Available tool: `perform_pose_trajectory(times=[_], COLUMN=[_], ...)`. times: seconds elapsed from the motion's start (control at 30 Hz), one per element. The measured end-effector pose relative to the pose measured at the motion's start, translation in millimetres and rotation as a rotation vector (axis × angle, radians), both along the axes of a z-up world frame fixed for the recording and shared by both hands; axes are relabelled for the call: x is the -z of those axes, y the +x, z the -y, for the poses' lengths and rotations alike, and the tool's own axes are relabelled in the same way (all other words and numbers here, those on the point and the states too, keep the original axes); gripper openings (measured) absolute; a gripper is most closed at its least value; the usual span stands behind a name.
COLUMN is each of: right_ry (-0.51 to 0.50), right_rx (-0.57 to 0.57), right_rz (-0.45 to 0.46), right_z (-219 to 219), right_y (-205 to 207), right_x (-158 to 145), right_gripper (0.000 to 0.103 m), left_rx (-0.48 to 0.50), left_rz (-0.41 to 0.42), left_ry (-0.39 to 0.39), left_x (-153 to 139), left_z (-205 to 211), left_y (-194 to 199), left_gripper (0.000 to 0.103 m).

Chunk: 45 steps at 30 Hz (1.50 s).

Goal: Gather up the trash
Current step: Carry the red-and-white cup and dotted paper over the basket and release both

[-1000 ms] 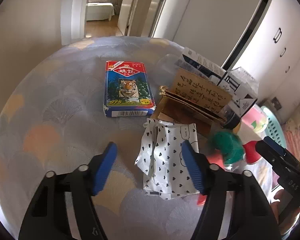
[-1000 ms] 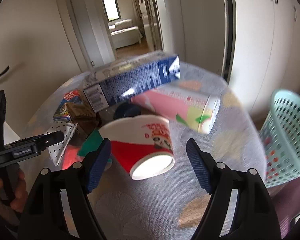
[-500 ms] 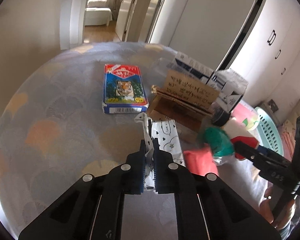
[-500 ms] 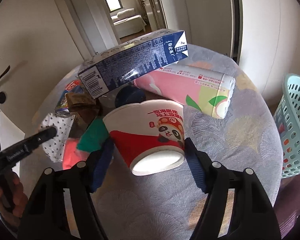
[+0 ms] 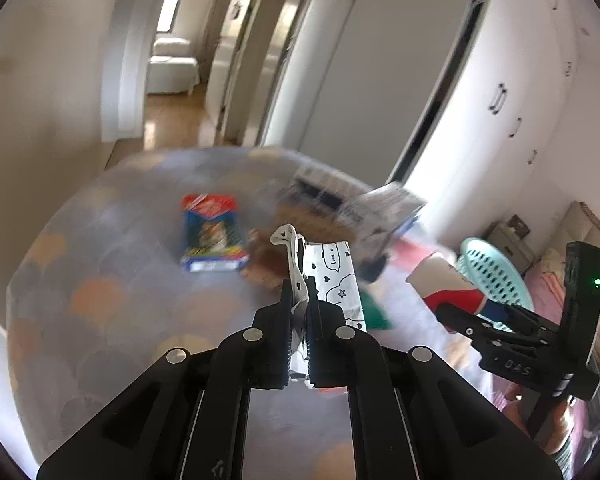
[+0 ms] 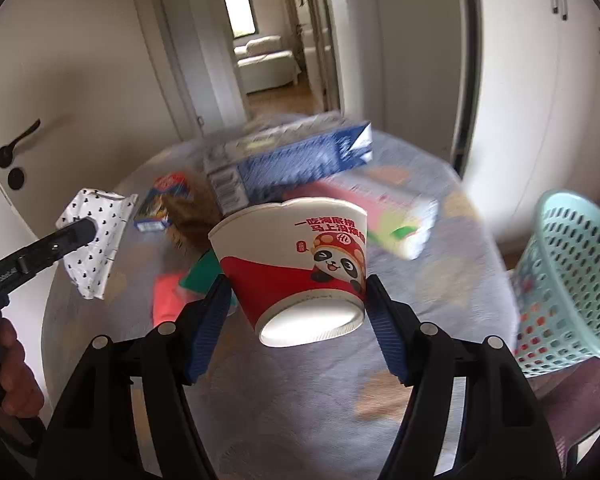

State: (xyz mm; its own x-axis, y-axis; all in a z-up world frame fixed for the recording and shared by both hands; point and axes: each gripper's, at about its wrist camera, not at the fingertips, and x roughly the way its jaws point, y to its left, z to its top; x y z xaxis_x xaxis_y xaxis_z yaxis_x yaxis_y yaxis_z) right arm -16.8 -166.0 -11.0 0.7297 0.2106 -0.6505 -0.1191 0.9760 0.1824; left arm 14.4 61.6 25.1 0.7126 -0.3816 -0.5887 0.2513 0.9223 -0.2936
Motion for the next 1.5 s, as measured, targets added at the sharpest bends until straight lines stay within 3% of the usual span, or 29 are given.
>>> perform_pose_trajectory(times=[0.33,0.7,1.07,1.4,1.47,1.5], right_ry=[-0.079,-0.035,-0.008,0.041,0.050,0.060], right_rx=[0.223,0.508,0.735,0.807,0.817,0.818], right_rz=[0.137,0.121,-0.015,-0.106,-0.113,-0.116], right_z=[63,183,284,320,323,325], right_y=[-24,-8,7,14,13,13], right_x=[-42,-47,-7,29,33,34], right_gripper=[0.065,0.065,0.065,0.066,0.066,0.066], left_rx=[0.152,0.380,0.518,0.606,0.608,0.608], left_rz=[0.112,0.143,0.042,-0.099,-0.099,-0.098], left_ry=[0.011,0.006,0.016,0.039,0.044,0.044], left_x=[-47,-61,-19,38,42,43], left_z=[76,227,357,420,427,425], left_y=[7,47,93,123,125,124], left_gripper=[0.004,0.004,0.004,0.004,0.007,0.014])
